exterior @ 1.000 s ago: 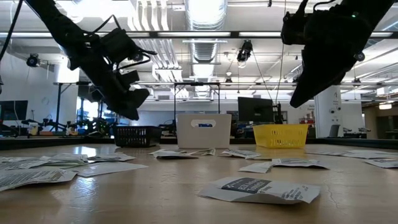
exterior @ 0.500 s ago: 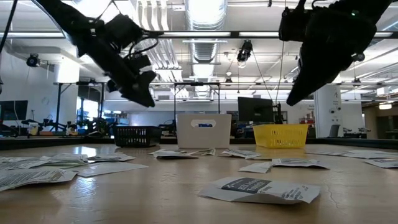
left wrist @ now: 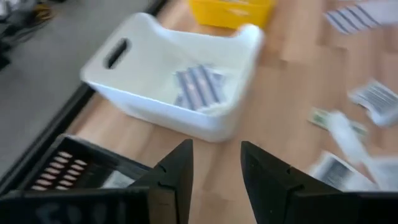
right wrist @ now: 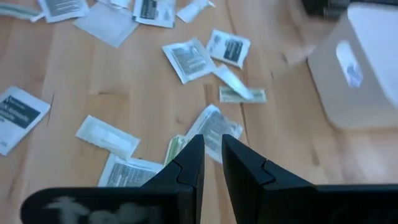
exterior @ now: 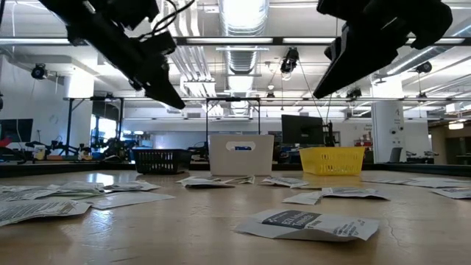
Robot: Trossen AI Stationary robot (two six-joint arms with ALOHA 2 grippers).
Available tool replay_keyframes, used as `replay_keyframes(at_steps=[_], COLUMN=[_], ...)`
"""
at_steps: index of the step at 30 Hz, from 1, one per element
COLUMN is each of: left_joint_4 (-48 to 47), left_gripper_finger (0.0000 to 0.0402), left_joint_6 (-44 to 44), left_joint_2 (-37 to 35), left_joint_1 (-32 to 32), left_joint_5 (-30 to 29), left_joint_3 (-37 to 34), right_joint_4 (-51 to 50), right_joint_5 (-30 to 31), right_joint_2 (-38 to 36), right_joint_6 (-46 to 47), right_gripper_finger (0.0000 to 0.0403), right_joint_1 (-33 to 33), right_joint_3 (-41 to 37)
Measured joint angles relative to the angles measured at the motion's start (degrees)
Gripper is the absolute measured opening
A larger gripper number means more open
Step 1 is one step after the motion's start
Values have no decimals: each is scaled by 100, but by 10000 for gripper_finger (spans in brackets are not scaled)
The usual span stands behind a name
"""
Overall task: Pick & Place First Aid Supplies
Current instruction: Put the green bandage into the yellow basket
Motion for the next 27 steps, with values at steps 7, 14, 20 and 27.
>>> replay_keyframes(at_steps=[7, 14, 20, 27], left_joint_4=[-485, -870, -1212, -1451], left_gripper_finger=[124, 124, 120, 112], left_joint_6=[-119, -626, -1149, -1620], left_joint_2=[-25, -25, -25, -23], left_joint_1=[-898, -1798, -2486, -3090], left_joint_5=[2, 0, 0, 0], left_joint_3=[0, 0, 0, 0], right_joint_4=[60, 57, 54, 7], right_joint_5=[0, 2, 2, 31], right_joint_2=[-2, -2, 39, 683], right_joint_6=[-1253, -1787, -2080, -3055], right_gripper_finger=[52, 68, 112, 128], right_joint_1=[-73, -323, -461, -520], right_joint_3=[200, 451, 627, 1045])
